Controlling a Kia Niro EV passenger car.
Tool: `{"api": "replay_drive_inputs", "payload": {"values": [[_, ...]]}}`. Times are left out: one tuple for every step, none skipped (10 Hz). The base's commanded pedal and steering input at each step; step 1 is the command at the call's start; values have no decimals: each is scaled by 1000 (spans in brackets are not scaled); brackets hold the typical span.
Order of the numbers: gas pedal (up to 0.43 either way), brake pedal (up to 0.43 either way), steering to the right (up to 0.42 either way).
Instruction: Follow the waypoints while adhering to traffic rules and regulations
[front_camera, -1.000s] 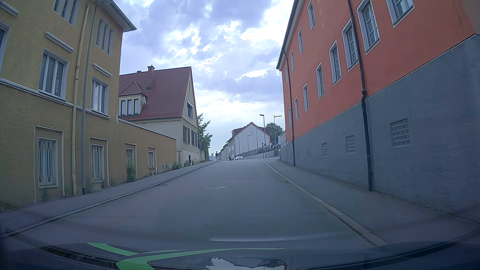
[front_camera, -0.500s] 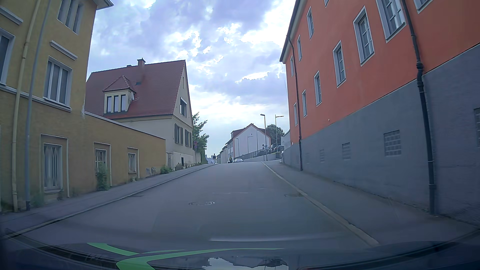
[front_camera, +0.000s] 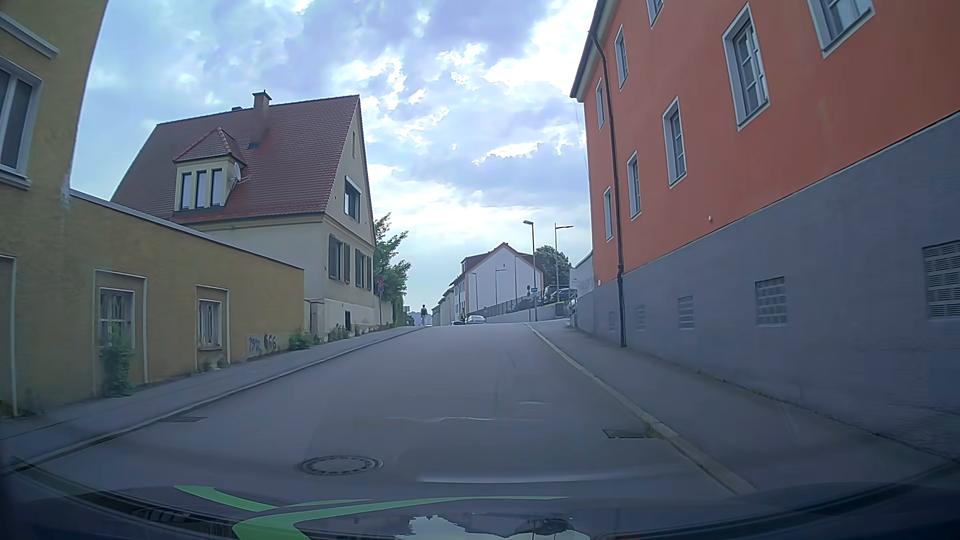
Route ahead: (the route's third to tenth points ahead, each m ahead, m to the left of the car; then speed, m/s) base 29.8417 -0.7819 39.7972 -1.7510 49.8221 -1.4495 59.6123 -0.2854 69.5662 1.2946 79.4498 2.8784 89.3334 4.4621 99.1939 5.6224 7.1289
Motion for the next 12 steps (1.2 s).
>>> {"api": "replay_drive_inputs", "payload": {"values": [[130, 0, -3], [130, 0, -3], [138, 0, -3], [150, 0, -3], [150, 0, -4], [150, 0, -4], [150, 0, -4], [150, 0, -5], [150, 0, -5], [150, 0, -6], [150, 0, -6], [118, 0, -6]]}}
